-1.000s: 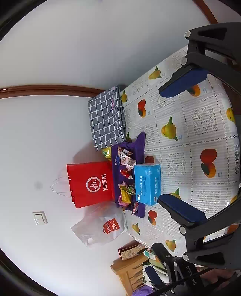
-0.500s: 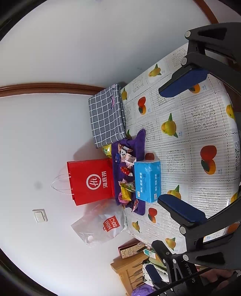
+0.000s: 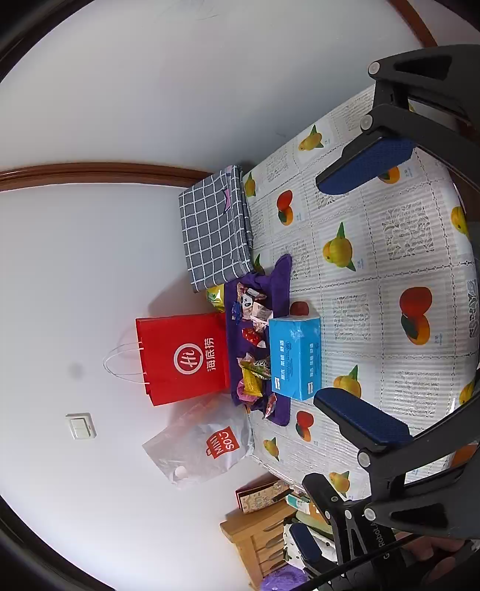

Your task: Organize snacks

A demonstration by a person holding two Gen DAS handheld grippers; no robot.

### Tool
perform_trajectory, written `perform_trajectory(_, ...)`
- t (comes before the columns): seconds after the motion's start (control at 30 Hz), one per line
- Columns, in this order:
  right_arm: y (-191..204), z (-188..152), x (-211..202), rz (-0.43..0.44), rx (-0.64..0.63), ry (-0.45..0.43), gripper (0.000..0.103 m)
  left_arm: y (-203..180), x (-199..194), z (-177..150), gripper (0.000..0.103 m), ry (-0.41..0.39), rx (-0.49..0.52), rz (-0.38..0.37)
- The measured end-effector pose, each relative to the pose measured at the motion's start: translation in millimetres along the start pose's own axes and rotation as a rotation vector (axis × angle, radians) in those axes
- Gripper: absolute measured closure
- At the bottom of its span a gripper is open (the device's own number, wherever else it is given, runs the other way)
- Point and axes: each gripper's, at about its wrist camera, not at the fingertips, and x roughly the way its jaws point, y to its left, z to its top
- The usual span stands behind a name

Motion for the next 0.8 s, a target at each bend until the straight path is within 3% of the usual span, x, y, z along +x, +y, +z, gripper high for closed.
perform_trajectory(0.8,0.9,-0.5,-1.7,0.006,-0.002,-0.005,0.0,1.0,-0.8,0.0,0.004,0.0,-0.001,0.002)
